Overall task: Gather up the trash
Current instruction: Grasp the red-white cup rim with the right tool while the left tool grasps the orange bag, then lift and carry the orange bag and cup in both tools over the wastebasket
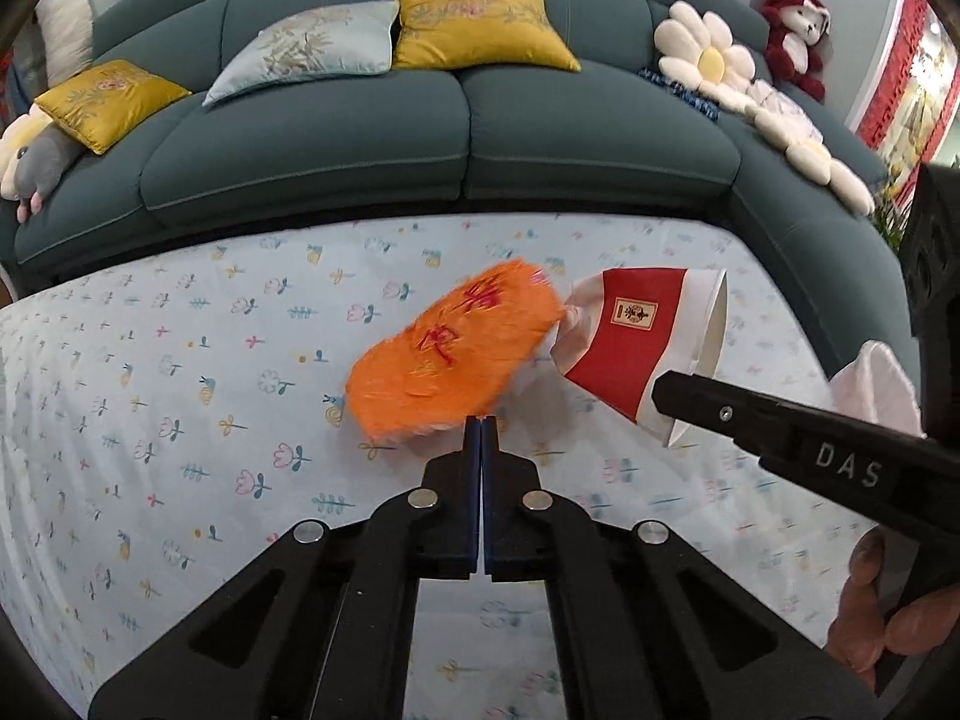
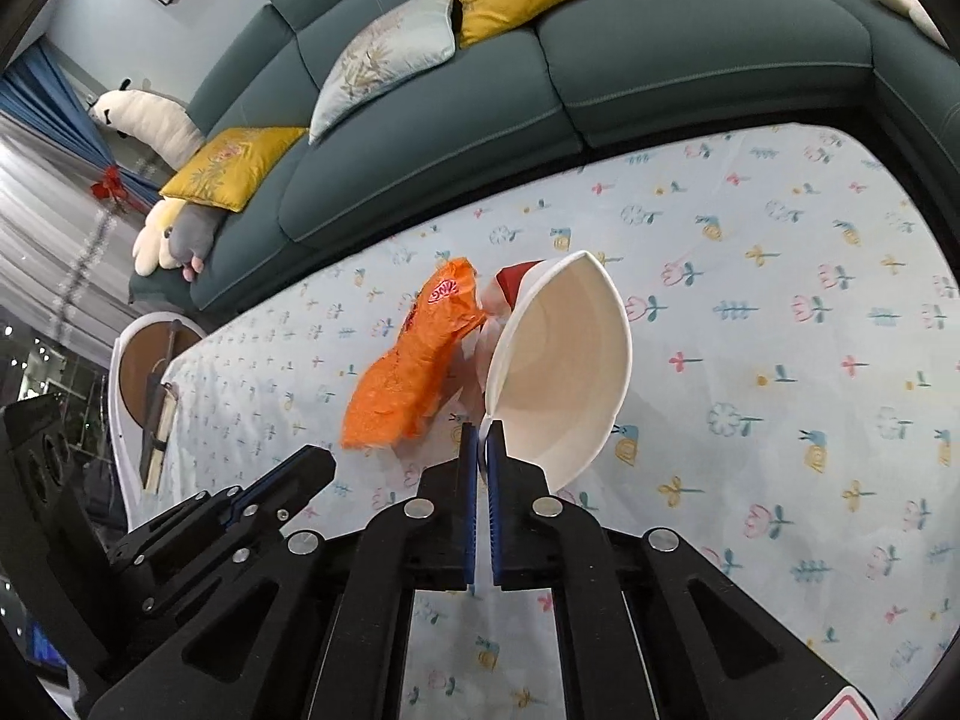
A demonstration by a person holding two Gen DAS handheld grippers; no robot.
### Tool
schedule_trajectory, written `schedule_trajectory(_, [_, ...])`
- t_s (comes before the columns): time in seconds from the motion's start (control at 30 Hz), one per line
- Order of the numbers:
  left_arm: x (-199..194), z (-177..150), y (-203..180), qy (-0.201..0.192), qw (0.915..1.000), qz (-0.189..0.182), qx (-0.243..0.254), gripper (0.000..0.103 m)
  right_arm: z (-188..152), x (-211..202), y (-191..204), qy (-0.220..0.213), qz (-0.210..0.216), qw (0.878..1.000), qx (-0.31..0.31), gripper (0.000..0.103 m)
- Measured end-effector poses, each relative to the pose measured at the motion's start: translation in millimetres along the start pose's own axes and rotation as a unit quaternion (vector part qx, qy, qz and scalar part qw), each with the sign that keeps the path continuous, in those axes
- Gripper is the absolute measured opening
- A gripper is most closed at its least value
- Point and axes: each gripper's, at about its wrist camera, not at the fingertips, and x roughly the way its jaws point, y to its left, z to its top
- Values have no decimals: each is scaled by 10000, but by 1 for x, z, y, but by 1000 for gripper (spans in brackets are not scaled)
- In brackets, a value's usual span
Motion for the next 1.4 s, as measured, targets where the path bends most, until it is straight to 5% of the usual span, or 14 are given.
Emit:
schedule_trajectory(0.33, [-34,-4,-18,-96,9998,-52,-177,4,-4,-65,-6,-444,-23,9990,-49,4])
schedule_trajectory(0.37, [-30,-3,-17,-44,9999,14,-148,9,-5,-67,-7,-455,-54,9989,-56,4])
schedule_trajectory(0.43, [-23,-2,-16,-2,9999,129,-82,63,-4,-68,-12,-444,-113,9989,-22,4])
schedule_trajectory(0.5, [-15,1,-16,-192,9988,419,142,83,-4,-65,-16,-427,-152,9990,16,4])
schedule_trajectory(0.73, [41,13,-12,77,9942,584,905,89,-1,-41,-27,-268,-265,9992,124,4])
schedule_trajectory(0.97, [85,13,8,548,9957,346,661,85,1,-16,-27,-121,-344,9993,114,4])
schedule_trajectory(1.03, [89,9,12,649,9963,211,514,62,1,-9,-25,-84,-330,9994,102,4])
schedule_trajectory(1.1, [91,5,17,740,9967,133,320,57,0,-4,-22,-51,-305,9995,85,4])
schedule_trajectory(1.3, [76,-6,18,744,9972,-78,-33,20,-4,0,-13,-6,-293,9996,-37,4])
schedule_trajectory(1.33, [73,-8,18,753,9971,-99,-86,3,-6,-1,-13,-11,-280,9996,-39,4])
schedule_trajectory(1.4, [69,-12,15,827,9962,-199,-192,3,-8,-5,-12,-24,-251,9997,-18,4])
